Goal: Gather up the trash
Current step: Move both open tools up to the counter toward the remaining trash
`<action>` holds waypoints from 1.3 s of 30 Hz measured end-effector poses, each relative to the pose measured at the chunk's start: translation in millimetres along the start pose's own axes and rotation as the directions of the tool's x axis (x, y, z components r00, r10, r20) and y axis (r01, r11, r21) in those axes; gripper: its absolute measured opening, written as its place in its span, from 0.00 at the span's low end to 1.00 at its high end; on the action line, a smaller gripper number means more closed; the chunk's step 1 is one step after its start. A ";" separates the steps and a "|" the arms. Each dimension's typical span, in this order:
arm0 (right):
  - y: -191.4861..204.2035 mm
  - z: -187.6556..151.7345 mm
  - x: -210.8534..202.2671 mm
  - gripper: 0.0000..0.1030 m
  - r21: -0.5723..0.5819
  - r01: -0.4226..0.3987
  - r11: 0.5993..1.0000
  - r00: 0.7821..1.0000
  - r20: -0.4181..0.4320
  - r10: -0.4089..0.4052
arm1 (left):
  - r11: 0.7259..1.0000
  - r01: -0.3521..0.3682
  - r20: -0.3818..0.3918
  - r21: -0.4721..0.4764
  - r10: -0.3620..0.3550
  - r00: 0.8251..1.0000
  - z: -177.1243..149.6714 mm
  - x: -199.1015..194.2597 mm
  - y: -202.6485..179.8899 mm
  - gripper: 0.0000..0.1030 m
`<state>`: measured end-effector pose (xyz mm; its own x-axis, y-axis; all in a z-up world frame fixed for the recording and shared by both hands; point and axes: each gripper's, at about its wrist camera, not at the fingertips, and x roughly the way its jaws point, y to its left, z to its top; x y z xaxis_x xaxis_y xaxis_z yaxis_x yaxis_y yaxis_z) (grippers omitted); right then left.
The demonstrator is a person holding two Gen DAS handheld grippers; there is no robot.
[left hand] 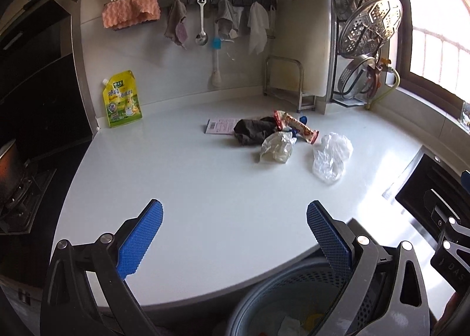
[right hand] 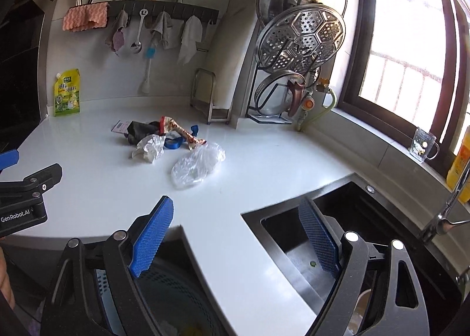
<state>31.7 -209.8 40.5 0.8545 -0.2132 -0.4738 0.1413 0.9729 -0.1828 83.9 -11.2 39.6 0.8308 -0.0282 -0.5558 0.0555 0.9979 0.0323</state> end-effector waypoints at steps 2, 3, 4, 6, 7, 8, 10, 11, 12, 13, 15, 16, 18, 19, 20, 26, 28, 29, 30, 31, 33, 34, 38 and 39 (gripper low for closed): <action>-5.0 13.0 13.1 0.81 0.024 -0.019 1.000 1.000 -0.009 0.019 | 1.000 -0.004 0.008 -0.006 0.004 1.000 14.2 8.5 -0.4 0.94; -6.5 19.4 20.4 0.81 0.034 -0.034 0.999 0.999 -0.015 0.035 | 1.000 -0.005 0.011 -0.008 0.006 1.000 21.9 13.7 -0.7 0.94; -7.6 26.3 28.5 0.81 0.040 -0.043 0.998 0.999 -0.022 0.044 | 1.000 -0.010 0.013 -0.008 0.010 1.000 28.9 18.8 -1.1 0.94; -8.3 39.5 43.5 0.81 0.038 -0.058 0.998 0.998 -0.022 0.059 | 1.000 -0.013 0.019 -0.010 0.013 1.000 43.1 29.1 -1.8 0.94; -8.1 46.3 51.2 0.81 0.036 -0.063 0.997 0.998 -0.021 0.064 | 1.000 -0.015 0.024 -0.013 0.015 1.000 50.3 33.7 -1.5 0.94; -7.2 52.9 58.4 0.81 0.035 -0.069 0.997 0.997 -0.021 0.070 | 1.000 -0.017 0.031 -0.016 0.017 0.999 58.3 38.7 -1.3 0.94; -5.0 66.7 74.7 0.81 0.037 -0.091 0.995 0.995 -0.022 0.092 | 1.000 -0.020 0.044 -0.020 0.021 0.999 72.0 48.2 -1.8 0.94; -3.0 71.8 83.2 0.81 0.036 -0.099 0.994 0.995 -0.024 0.100 | 1.000 -0.023 0.050 -0.020 0.024 0.998 77.9 54.4 -2.5 0.94; -0.6 76.0 93.1 0.81 0.033 -0.107 0.994 0.994 -0.034 0.108 | 0.999 -0.028 0.050 -0.018 0.029 0.998 81.4 61.0 -3.3 0.94; 2.2 78.9 105.0 0.81 0.027 -0.116 0.993 0.992 -0.053 0.117 | 0.999 -0.036 0.043 -0.015 0.037 0.998 83.4 68.8 -4.0 0.94; 8.4 80.0 127.2 0.81 0.016 -0.135 0.991 0.986 -0.092 0.136 | 0.999 -0.041 0.009 -0.007 0.041 0.999 82.1 86.6 -4.7 0.94; 10.9 78.4 137.2 0.81 0.014 -0.142 0.990 0.983 -0.113 0.143 | 0.999 -0.042 -0.009 -0.005 0.042 0.999 80.4 95.1 -4.5 0.94; 15.6 73.3 158.8 0.81 0.019 -0.158 0.987 0.974 -0.159 0.159 | 0.999 -0.047 -0.037 -0.005 0.047 0.998 76.2 109.8 -2.7 0.94; 16.6 70.6 168.6 0.81 0.032 -0.165 0.986 0.969 -0.182 0.168 | 0.999 -0.050 -0.046 -0.005 0.050 0.998 74.3 115.1 -2.0 0.94; 16.8 67.3 177.8 0.81 0.049 -0.173 0.984 0.963 -0.201 0.179 | 0.999 -0.054 -0.055 -0.004 0.053 0.997 72.6 120.6 -0.8 0.94; 25.6 60.3 217.6 0.81 0.079 -0.186 0.979 0.941 -0.273 0.201 | 0.998 -0.064 -0.102 -0.001 0.064 0.993 67.5 146.6 2.8 0.94; 30.5 61.4 226.3 0.81 0.070 -0.193 0.979 0.936 -0.287 0.205 | 0.998 -0.067 -0.105 0.004 0.068 0.992 67.0 151.2 1.3 0.94; 33.3 62.4 230.1 0.81 0.063 -0.188 0.980 0.935 -0.293 0.198 | 0.998 -0.068 -0.107 0.007 0.068 0.992 66.5 153.2 0.5 0.94; 36.3 63.1 235.5 0.81 0.057 -0.187 0.981 0.931 -0.308 0.196 | 0.998 -0.067 -0.110 0.009 0.068 0.992 66.5 155.0 -0.3 0.94; 38.8 63.3 241.3 0.81 0.056 -0.188 0.981 0.926 -0.323 0.196 | 0.998 -0.065 -0.113 0.011 0.065 0.991 66.1 156.9 -1.3 0.94; 41.9 63.0 251.1 0.81 0.056 -0.181 0.982 0.920 -0.344 0.189 | 0.998 -0.059 -0.121 0.014 0.061 0.991 65.2 160.1 -3.2 0.94; 43.8 62.2 255.8 0.81 0.052 -0.177 0.983 0.917 -0.355 0.184 | 0.998 -0.058 -0.124 0.015 0.059 0.990 65.1 161.3 -3.8 0.94; 46.7 57.4 266.4 0.81 0.042 -0.179 0.983 0.906 -0.383 0.181 | 0.998 -0.050 -0.129 0.026 0.053 0.990 63.6 164.1 -7.7 0.94; 46.8 55.9 266.8 0.81 0.038 -0.177 0.984 0.905 -0.388 0.178 | 0.999 -0.044 -0.132 0.027 0.047 0.990 63.4 164.8 -8.5 0.94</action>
<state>294.2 -216.1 -46.3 0.6043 -0.0546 -0.7949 0.0070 0.9980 -0.0633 255.4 -28.1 0.4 0.7521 0.0267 -0.6586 0.0337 0.9963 0.0789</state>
